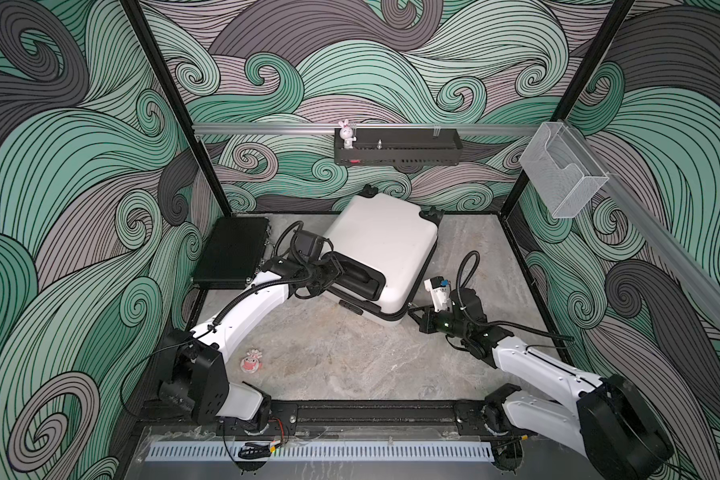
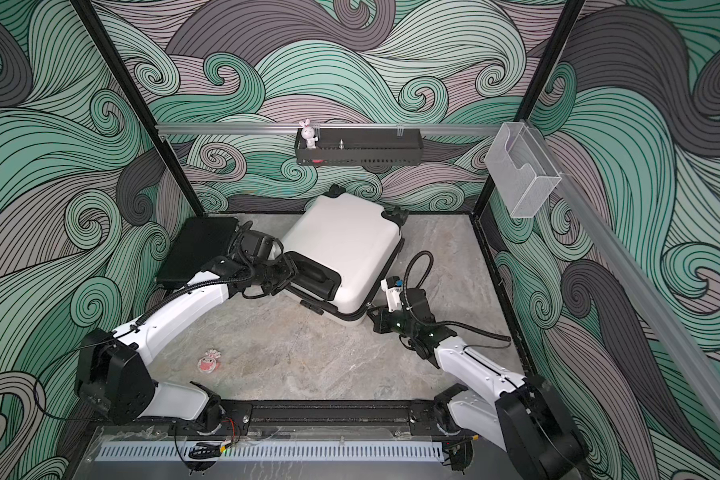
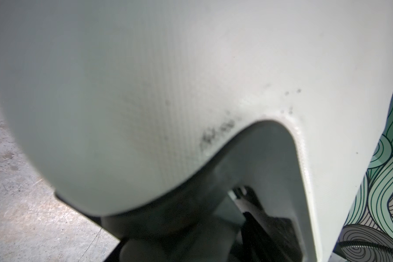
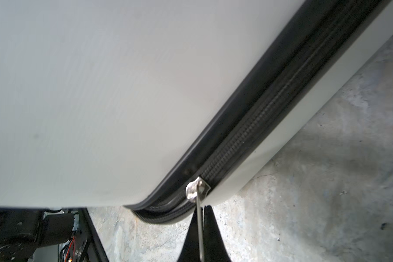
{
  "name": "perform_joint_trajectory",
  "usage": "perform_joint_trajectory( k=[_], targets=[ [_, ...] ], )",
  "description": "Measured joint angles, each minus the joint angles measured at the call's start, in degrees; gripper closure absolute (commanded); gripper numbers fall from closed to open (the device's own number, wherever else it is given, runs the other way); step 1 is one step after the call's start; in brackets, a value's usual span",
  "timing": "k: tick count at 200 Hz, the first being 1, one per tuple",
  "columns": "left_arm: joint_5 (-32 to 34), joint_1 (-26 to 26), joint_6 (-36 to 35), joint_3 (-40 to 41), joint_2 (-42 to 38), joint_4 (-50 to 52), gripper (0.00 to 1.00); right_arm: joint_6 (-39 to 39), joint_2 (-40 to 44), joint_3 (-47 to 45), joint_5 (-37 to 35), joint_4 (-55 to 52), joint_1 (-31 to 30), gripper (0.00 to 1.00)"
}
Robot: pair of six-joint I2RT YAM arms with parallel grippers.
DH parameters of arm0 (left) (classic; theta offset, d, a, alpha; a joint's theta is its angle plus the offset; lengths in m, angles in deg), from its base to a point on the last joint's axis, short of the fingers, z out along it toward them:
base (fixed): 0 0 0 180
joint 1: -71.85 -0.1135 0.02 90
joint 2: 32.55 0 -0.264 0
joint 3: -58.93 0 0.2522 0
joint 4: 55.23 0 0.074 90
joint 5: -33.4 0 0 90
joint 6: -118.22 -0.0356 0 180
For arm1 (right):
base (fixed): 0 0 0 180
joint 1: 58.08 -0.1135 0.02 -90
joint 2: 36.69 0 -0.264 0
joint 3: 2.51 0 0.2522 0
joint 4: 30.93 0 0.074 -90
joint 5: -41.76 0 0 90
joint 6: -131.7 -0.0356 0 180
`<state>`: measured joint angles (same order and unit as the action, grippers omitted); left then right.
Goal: Open the suitcase zippers
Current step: Adjust the suitcase at the center of the board.
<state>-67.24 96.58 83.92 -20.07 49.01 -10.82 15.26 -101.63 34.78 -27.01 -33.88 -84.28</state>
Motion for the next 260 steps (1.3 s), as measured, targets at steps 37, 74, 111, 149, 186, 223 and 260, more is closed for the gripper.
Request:
perform_joint_trajectory(
  k=[37,74,111,149,186,223,260],
  targets=[
    [-0.3,-0.1,-0.2,0.0,0.1,0.0,0.38,2.6,-5.0,5.4,-0.4,-3.4,1.9,1.0],
    [-0.6,-0.7,0.1,0.0,0.2,-0.8,0.34,6.3,-11.0,9.9,-0.6,-3.2,3.7,1.0],
    [-1.5,-0.9,-1.5,0.0,0.2,-1.3,0.29,7.6,-11.7,10.1,-2.7,-1.3,2.4,1.0],
    [-1.2,-1.3,-3.3,-0.2,0.0,-0.8,0.29,7.7,-9.0,7.9,-8.1,-1.7,-3.1,1.0],
    [0.5,-1.9,-5.2,-2.2,0.7,2.3,0.29,6.3,-5.3,5.7,-10.7,-3.2,-11.0,1.0],
    [2.0,-2.1,-6.6,-3.1,0.9,4.8,0.27,4.8,-2.2,3.8,-12.9,-4.4,-18.1,1.0],
    [3.1,-2.2,-8.8,-3.8,0.7,7.0,0.24,4.6,-2.3,3.7,-17.1,-4.0,-27.0,1.0]
  ],
)
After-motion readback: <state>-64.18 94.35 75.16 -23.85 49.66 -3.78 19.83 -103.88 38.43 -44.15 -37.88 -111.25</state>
